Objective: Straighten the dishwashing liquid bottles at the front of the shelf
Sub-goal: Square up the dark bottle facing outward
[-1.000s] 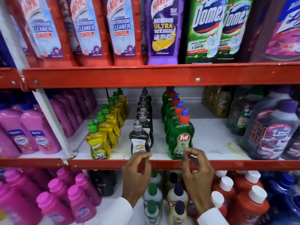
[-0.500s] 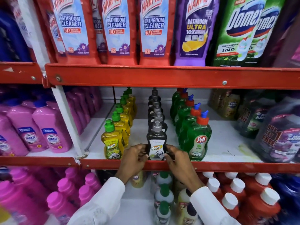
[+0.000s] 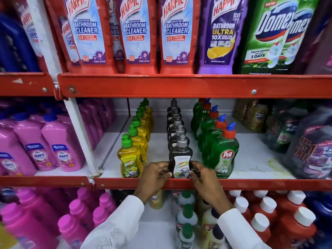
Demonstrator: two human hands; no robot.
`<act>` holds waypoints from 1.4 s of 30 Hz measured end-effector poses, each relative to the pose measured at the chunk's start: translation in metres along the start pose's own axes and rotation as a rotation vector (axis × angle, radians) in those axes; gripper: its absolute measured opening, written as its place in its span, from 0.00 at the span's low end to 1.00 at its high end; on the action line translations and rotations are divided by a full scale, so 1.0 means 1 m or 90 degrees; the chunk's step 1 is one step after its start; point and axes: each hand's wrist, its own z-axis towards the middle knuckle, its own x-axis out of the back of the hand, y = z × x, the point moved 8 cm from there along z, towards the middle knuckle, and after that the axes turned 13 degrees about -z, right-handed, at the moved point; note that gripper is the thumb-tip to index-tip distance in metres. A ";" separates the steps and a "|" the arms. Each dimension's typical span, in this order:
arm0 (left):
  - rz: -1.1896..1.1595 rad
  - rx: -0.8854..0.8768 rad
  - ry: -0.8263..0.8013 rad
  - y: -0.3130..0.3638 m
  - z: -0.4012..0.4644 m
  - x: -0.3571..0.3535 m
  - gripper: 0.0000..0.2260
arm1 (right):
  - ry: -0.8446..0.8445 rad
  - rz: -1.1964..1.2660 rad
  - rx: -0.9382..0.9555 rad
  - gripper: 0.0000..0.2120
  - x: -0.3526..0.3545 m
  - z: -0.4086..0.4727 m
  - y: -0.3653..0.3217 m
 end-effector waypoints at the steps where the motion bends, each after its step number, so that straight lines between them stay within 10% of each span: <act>1: 0.000 0.000 -0.001 0.001 0.000 0.000 0.17 | -0.001 0.001 -0.001 0.18 -0.001 0.000 0.000; 6: -0.066 -0.040 -0.020 0.012 -0.015 0.006 0.18 | 0.103 0.094 -0.068 0.17 0.007 -0.011 0.001; 10: -0.065 -0.143 0.183 0.022 -0.060 0.056 0.10 | 0.372 0.164 -0.071 0.11 0.025 -0.049 -0.015; 15: -0.100 -0.117 0.412 -0.008 -0.084 0.143 0.08 | 0.272 0.186 0.086 0.14 -0.019 -0.036 -0.090; 24: 0.007 -0.055 0.163 -0.041 -0.042 0.142 0.15 | 0.008 0.050 0.159 0.17 -0.083 0.027 -0.128; 42: -0.106 -0.067 0.044 -0.053 -0.025 0.134 0.19 | -0.007 0.100 0.058 0.13 -0.090 0.028 -0.110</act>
